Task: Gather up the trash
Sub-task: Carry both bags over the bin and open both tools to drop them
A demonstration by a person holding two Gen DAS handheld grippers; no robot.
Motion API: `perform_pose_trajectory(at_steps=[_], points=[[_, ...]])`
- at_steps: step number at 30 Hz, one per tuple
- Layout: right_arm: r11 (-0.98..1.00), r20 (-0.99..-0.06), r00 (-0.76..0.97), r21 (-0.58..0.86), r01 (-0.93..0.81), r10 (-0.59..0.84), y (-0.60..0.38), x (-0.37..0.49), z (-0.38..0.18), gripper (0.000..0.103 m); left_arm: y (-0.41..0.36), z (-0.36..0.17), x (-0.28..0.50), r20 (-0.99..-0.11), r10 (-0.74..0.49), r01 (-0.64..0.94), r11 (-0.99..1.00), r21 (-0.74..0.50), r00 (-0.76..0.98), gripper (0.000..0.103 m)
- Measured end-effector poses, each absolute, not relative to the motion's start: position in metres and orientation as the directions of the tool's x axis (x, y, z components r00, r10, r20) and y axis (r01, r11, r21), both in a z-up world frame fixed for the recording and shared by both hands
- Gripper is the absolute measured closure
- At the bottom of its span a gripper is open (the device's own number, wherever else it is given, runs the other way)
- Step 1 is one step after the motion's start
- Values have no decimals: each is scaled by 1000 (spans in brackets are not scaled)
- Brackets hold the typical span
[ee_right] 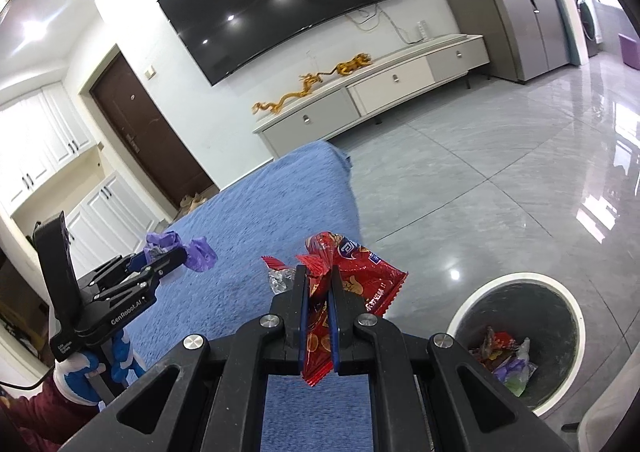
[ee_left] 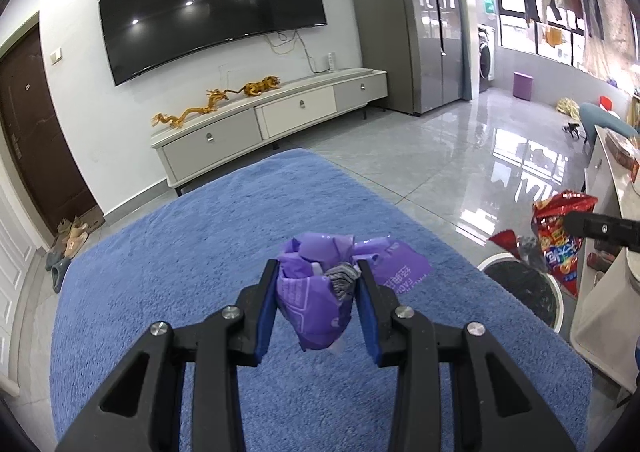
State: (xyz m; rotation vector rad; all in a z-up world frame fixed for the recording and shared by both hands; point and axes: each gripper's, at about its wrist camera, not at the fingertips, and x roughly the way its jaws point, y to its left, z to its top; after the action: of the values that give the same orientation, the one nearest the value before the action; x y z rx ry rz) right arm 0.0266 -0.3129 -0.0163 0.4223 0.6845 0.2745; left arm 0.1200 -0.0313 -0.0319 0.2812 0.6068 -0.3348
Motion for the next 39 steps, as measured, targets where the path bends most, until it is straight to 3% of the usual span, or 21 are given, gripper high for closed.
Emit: perform_pose_trajectory(at_steps=[14, 28, 39], points=[[849, -543, 789, 526, 54, 286, -389, 13, -50, 95, -126, -41, 133, -639, -290, 536, 812, 230, 713, 67], [792, -650, 746, 527, 308, 143, -473, 4, -117, 95, -273, -86, 149, -759, -393, 735, 658, 162, 519, 67], [746, -714, 690, 522, 413, 117, -499, 2, -161, 92, -328, -110, 154, -821, -417, 792, 607, 68, 389, 64]])
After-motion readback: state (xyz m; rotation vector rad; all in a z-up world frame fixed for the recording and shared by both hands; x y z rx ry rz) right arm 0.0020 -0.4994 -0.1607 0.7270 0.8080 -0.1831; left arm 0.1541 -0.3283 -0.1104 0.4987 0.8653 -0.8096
